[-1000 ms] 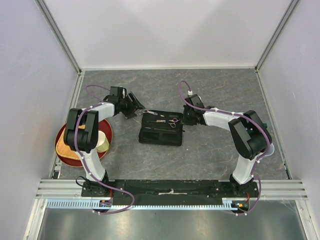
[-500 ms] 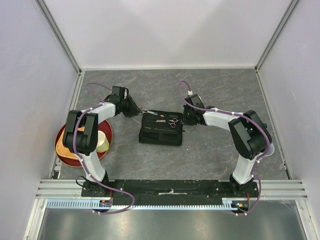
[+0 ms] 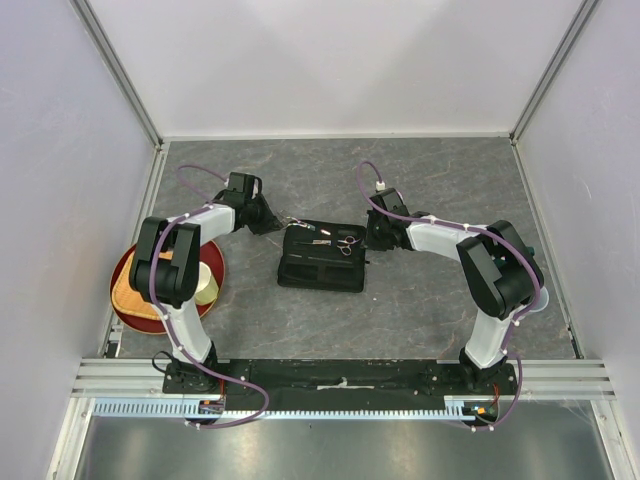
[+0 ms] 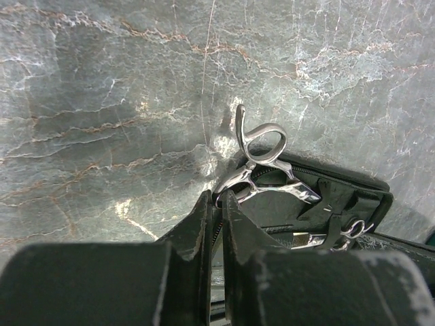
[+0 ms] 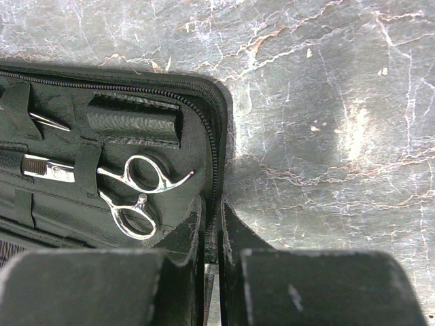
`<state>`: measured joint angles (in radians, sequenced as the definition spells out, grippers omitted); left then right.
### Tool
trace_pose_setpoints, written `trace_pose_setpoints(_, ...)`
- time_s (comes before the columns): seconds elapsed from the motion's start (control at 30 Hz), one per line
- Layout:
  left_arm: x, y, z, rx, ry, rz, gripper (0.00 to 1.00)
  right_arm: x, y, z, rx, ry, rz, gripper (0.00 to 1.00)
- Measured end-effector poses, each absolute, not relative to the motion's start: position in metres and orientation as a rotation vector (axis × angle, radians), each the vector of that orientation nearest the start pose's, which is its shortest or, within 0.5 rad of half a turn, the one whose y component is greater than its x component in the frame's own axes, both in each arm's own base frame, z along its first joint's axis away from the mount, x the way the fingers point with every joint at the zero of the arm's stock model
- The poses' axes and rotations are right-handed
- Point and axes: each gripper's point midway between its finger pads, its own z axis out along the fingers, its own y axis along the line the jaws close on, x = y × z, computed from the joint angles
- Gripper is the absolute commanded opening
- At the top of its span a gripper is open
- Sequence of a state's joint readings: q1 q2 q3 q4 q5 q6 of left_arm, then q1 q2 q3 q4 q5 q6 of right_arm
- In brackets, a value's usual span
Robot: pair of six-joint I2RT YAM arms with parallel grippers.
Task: Sort the hair-cutting tools
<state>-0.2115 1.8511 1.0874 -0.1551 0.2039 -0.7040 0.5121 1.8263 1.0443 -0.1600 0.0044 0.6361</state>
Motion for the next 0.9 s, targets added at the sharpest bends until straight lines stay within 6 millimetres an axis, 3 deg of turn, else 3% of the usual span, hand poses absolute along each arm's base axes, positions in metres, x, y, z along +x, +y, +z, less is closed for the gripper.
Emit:
trace_pose_setpoints(0.17, 0.41, -0.151, 0.029, -0.544, 2.52, -0.605, 0.09, 0.356, 0.228, 0.017, 0.161, 2.571, 0.45, 0.03)
trace_pose_setpoints(0.23, 0.41, -0.15, 0.029, -0.552, 2.519, -0.601, 0.18, 0.356, 0.228, 0.017, 0.161, 2.571, 0.45, 0.03)
trace_pose_setpoints(0.33, 0.409, -0.15, 0.028, -0.583, 2.518, -0.597, 0.19, 0.357, 0.228, 0.017, 0.161, 2.57, 0.45, 0.03)
trace_pose_setpoints(0.57, 0.408, -0.148, 0.022, -0.72, 2.493, -0.608, 0.03, 0.36, 0.231, 0.017, 0.158, 2.562, 0.465, 0.03)
trace_pose_setpoints(0.9, 0.406, -0.164, 0.023, -0.78, 2.464, -0.739, 0.02, 0.36, 0.231, 0.017, 0.158, 2.563, 0.466, 0.03)
